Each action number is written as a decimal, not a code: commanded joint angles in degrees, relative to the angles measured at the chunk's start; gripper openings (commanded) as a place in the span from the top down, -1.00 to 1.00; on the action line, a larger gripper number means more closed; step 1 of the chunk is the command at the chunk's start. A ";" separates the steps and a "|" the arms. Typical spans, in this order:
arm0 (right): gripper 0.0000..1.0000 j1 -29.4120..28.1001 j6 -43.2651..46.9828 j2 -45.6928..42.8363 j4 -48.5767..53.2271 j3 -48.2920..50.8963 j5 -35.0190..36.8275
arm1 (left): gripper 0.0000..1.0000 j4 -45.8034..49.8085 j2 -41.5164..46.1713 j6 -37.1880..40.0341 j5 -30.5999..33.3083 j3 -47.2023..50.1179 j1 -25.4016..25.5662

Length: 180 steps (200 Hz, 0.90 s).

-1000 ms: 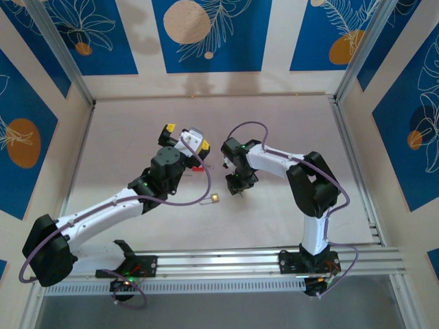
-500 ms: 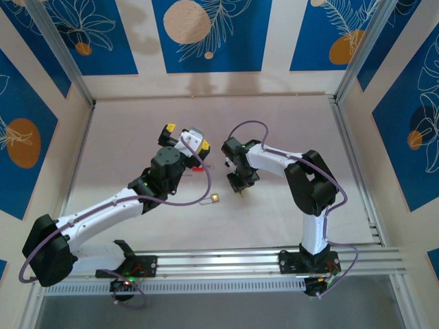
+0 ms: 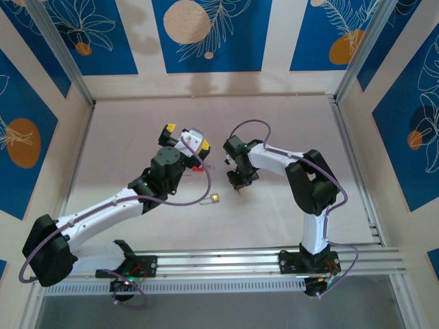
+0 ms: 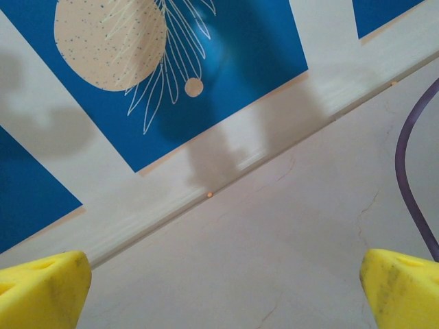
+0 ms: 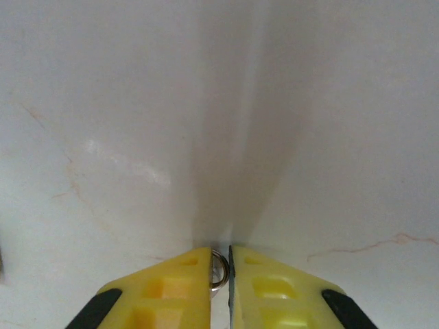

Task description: Unlock with the key

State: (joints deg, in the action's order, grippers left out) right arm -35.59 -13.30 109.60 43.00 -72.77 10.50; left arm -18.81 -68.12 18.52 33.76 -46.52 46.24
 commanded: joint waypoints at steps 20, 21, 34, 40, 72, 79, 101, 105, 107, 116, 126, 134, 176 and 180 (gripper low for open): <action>0.84 0.09 -0.76 -3.14 -0.81 1.68 0.55 | -1.00 -0.33 -0.22 0.20 -0.89 -0.26 -0.53; 0.84 0.09 -0.76 -3.20 -0.85 1.72 0.56 | -1.00 -0.34 -0.20 0.20 -0.89 -0.25 -0.49; 0.87 0.09 -0.98 -3.80 -1.24 1.98 0.64 | -1.00 -0.35 -0.22 0.21 -0.88 -0.29 -0.52; 0.88 0.05 -1.09 -4.02 -1.34 2.10 0.66 | -1.00 -0.34 -0.26 0.26 -0.88 -0.32 -0.58; 0.93 -0.01 -1.70 -5.44 -2.42 2.80 0.27 | -1.00 -0.26 -0.34 0.28 -0.89 -0.32 -0.47; 0.94 0.00 -1.79 -5.64 -2.53 2.94 0.22 | -1.00 -0.19 -0.34 0.29 -0.89 -0.32 -0.46; 0.96 0.00 -2.00 -6.19 -3.01 3.29 0.60 | -1.00 -0.26 -0.31 0.20 -0.97 -0.28 -0.54; 0.96 0.00 -2.12 -6.31 -3.07 3.25 0.72 | -1.00 -0.22 -0.34 0.24 -0.90 -0.28 -0.50; 0.97 0.00 -2.05 -6.37 -3.09 3.27 0.76 | -1.00 -0.19 -0.35 0.23 -0.91 -0.31 -0.53; 0.99 -0.07 -2.19 -6.65 -3.17 3.41 1.03 | -1.00 -0.18 -0.35 0.24 -0.93 -0.32 -0.51; 1.00 -0.10 -2.51 -7.46 -3.65 3.83 1.44 | -1.00 -0.18 -0.35 0.29 -0.94 -0.32 -0.54; 1.00 -0.07 -2.64 -8.10 -4.02 4.16 1.44 | -1.00 -0.20 -0.35 0.28 -0.97 -0.28 -0.51; 1.00 -0.33 -3.39 -10.47 -3.71 4.16 3.36 | -1.00 -1.90 -0.43 -0.06 -0.88 0.42 -0.53; 1.00 -0.35 -3.50 -10.67 -3.72 4.13 3.51 | -1.00 -1.98 -0.51 0.04 -0.81 0.47 -0.53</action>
State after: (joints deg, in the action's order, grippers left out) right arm -35.62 -15.55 102.02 39.40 -69.25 12.36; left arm -18.87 -68.12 18.50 33.43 -46.52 46.24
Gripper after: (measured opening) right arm 0.063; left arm 0.998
